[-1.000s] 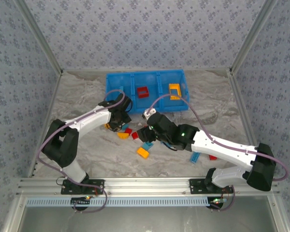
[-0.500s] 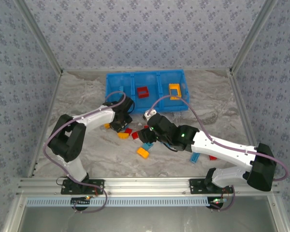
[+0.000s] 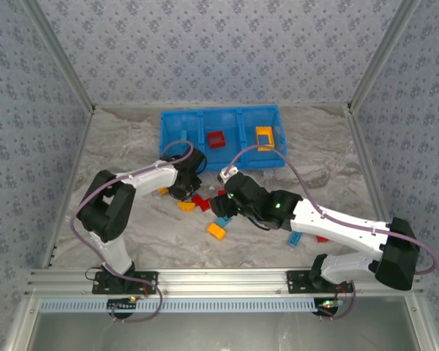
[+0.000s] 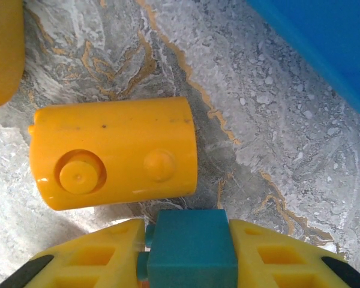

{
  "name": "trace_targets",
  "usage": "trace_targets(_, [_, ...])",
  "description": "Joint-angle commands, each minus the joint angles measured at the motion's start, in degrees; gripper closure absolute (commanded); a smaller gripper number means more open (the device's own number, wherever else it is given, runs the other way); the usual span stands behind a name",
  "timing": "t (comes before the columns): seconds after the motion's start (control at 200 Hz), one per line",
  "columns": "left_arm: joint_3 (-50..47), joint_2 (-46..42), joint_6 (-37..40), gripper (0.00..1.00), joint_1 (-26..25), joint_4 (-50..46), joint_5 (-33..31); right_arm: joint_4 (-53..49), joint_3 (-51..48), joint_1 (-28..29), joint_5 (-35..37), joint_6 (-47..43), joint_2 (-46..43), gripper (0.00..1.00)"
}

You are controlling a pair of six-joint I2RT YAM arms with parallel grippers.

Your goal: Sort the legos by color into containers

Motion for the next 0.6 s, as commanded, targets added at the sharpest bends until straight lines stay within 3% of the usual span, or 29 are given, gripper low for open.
trace_targets(0.0, [0.83, -2.29, 0.10, 0.68, -0.94, -1.57, -2.10, 0.57, -0.56, 0.34, 1.17, 0.67, -1.76, 0.38])
trace_targets(0.21, [5.11, -10.18, 5.11, 0.69, -2.39, -8.45, -7.62, 1.17, -0.58, 0.16, 2.58, -0.48, -4.98, 0.37])
trace_targets(0.345, [9.27, -12.85, 10.66, 0.70, -0.18, -10.38, -11.18, 1.50, -0.11, -0.39, 2.66, -0.82, -5.19, 0.37])
trace_targets(0.595, [22.23, -2.57, 22.10, 0.71, 7.47, -6.32, -4.63, 5.44, 0.04, -0.86, 3.23, -1.31, -3.82, 0.37])
